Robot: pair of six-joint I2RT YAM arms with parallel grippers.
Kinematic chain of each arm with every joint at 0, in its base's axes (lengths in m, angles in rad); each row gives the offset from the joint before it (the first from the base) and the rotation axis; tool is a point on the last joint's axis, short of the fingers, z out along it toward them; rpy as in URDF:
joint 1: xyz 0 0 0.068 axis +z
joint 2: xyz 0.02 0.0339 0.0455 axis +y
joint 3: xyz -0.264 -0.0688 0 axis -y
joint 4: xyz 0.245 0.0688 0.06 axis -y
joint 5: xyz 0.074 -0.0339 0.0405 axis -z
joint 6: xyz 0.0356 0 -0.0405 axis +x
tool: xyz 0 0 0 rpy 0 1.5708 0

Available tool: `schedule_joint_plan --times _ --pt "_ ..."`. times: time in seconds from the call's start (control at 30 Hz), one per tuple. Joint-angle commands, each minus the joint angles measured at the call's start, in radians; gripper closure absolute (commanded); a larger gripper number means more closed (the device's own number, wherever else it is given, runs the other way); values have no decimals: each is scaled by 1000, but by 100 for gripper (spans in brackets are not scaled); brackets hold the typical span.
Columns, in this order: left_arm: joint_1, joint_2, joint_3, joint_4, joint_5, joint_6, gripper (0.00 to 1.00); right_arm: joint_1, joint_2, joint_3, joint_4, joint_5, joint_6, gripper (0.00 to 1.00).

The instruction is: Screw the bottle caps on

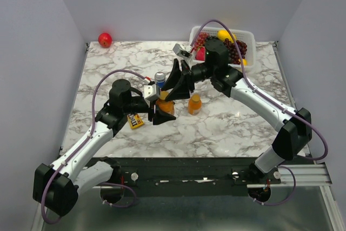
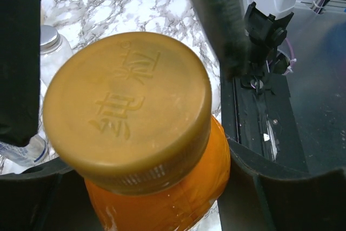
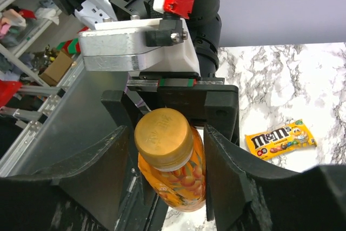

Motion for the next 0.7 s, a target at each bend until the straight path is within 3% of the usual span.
schedule_joint_plan --times 0.0,0.23,0.37,0.53,0.67 --pt "-3 4 34 22 18 7 100 13 14 18 45 -1 18 42" --pt "-4 8 35 31 -15 -4 100 33 7 6 21 86 -10 65" --pt "-13 -7 19 74 -129 -62 100 38 -7 15 -85 209 -86 81" --pt "-52 -31 25 42 -413 -47 100 38 -27 24 -147 335 -117 85" --pt "-64 -36 29 24 -455 -16 100 38 -30 15 -151 351 -117 86"
